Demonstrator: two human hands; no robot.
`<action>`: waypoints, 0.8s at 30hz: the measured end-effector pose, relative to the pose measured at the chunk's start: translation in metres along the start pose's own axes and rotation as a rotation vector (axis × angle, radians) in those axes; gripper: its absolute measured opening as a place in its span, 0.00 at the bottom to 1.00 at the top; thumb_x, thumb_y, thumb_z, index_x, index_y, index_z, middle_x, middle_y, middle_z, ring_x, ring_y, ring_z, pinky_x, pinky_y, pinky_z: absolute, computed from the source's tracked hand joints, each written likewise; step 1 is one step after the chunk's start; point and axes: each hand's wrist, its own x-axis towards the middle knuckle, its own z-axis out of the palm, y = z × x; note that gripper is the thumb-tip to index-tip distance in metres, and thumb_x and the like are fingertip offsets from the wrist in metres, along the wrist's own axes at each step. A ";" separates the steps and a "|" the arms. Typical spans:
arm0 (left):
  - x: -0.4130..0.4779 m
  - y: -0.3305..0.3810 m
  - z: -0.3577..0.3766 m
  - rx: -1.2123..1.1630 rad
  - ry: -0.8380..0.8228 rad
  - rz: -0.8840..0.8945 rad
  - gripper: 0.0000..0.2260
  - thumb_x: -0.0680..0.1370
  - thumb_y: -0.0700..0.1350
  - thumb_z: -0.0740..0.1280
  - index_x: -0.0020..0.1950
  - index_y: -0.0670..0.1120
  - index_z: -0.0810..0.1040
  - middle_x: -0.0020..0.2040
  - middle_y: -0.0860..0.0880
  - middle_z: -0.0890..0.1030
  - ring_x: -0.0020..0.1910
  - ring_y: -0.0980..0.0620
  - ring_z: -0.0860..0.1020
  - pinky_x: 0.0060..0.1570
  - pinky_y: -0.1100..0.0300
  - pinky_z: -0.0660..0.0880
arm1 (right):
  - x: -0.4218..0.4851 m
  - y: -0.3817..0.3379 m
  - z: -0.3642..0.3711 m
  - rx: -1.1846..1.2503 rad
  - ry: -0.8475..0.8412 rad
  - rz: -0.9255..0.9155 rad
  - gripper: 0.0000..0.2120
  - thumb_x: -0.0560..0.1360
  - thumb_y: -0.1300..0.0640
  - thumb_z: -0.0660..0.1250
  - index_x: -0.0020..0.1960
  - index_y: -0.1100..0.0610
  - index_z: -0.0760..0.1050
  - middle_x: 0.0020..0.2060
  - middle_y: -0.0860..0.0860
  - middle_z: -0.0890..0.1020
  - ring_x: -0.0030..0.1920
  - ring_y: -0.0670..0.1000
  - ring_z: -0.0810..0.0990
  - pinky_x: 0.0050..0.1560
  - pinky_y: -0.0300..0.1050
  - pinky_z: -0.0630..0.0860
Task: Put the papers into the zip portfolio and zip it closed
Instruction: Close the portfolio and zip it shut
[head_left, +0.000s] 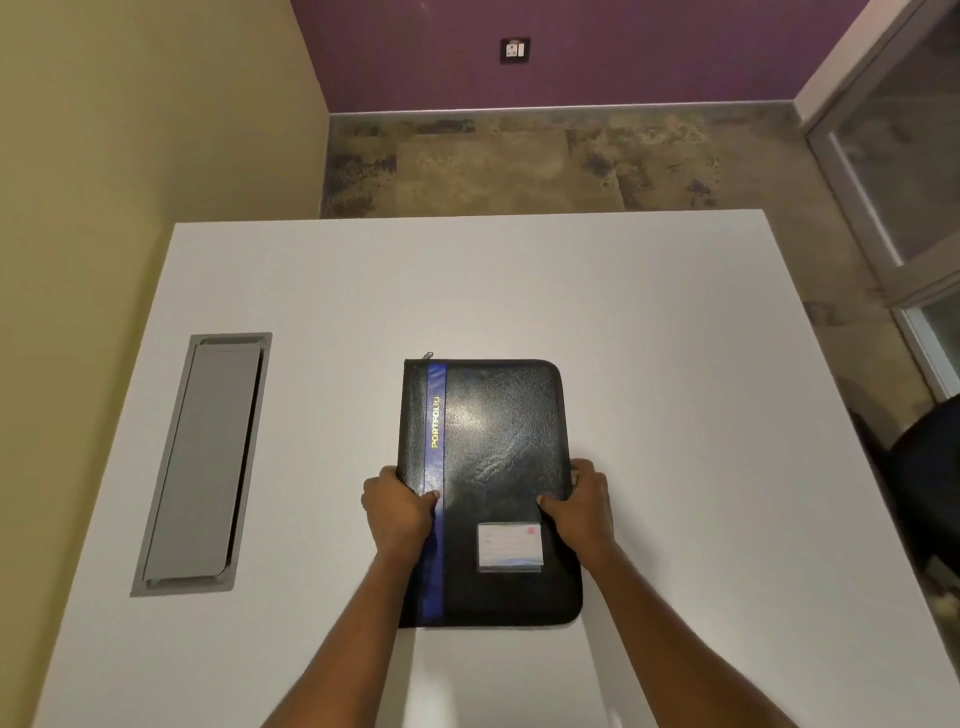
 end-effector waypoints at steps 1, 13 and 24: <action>0.005 0.001 -0.003 -0.026 0.010 0.006 0.25 0.70 0.43 0.82 0.63 0.36 0.80 0.56 0.37 0.82 0.55 0.36 0.82 0.57 0.42 0.80 | 0.003 -0.005 0.001 -0.002 0.002 -0.012 0.28 0.70 0.56 0.80 0.67 0.56 0.72 0.59 0.57 0.75 0.59 0.60 0.79 0.60 0.53 0.79; 0.118 0.030 -0.085 -0.080 0.193 0.066 0.28 0.68 0.44 0.84 0.63 0.35 0.80 0.53 0.36 0.85 0.50 0.37 0.84 0.53 0.43 0.82 | 0.079 -0.135 0.055 0.007 -0.033 -0.142 0.29 0.68 0.57 0.80 0.65 0.54 0.71 0.55 0.52 0.72 0.55 0.57 0.80 0.50 0.46 0.76; 0.197 0.055 -0.109 -0.046 0.152 0.030 0.21 0.69 0.43 0.84 0.55 0.36 0.82 0.52 0.38 0.86 0.50 0.40 0.84 0.52 0.46 0.82 | 0.141 -0.187 0.092 -0.066 -0.054 -0.123 0.29 0.68 0.57 0.80 0.65 0.56 0.70 0.58 0.56 0.74 0.58 0.59 0.79 0.60 0.53 0.78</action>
